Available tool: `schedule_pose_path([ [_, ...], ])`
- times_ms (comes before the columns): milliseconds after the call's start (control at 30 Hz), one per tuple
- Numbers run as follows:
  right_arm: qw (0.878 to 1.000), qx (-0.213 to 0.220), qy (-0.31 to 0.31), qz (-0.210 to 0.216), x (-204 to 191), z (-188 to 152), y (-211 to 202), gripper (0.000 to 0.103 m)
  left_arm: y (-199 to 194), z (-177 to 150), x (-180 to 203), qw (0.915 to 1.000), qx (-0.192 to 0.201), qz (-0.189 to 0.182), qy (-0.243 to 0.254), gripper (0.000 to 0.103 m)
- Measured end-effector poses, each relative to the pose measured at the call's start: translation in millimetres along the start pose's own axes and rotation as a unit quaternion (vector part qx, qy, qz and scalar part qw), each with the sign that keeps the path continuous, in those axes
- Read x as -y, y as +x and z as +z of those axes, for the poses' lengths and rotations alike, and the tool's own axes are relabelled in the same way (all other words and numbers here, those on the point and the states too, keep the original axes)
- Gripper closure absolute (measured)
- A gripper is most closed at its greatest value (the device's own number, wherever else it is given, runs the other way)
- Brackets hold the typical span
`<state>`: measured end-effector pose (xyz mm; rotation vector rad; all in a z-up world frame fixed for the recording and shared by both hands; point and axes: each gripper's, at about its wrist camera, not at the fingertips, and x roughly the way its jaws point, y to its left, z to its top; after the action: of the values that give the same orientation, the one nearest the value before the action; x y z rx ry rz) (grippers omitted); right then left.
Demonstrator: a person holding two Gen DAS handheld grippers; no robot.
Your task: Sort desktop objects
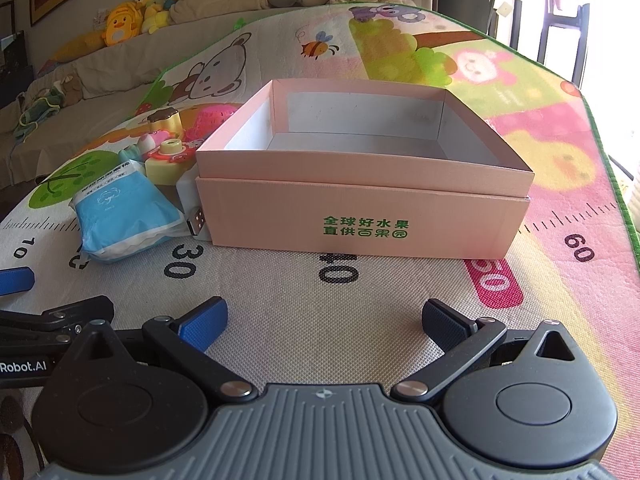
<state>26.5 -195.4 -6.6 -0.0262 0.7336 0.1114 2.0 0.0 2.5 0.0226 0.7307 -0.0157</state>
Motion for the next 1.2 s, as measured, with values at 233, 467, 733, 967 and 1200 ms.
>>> schedule_pose_path([
  [233, 1.0, -0.021, -0.001, 0.006, 3.2, -0.3, -2.7, 0.0, 0.2, 1.5, -0.8, 0.9999, -0.006, -0.006, 0.005, 0.0],
  [467, 0.999, -0.03, -0.017, 0.033, 8.8, 0.2, -6.8, 0.0, -0.1, 1.3, -0.5, 0.9999, -0.006, -0.006, 0.006, 0.0],
  [733, 0.999, 0.045, -0.012, 0.008, 32.1, 10.1, -40.1, 0.0, -5.5, 9.3, 4.5, 0.9988, 0.012, -0.036, 0.032, 0.0],
  [967, 0.985, 0.119, -0.123, 0.014, 2.9, 45.3, -64.6, 0.02, 10.6, 35.7, 13.2, 0.9932, 0.061, 0.015, 0.099, 0.0],
  [1200, 0.972, 0.093, -0.197, 0.085, -59.8, 82.1, -39.2, 0.043, 20.6, 50.6, -67.4, 0.9877, 0.059, 0.143, 0.025, 0.0],
])
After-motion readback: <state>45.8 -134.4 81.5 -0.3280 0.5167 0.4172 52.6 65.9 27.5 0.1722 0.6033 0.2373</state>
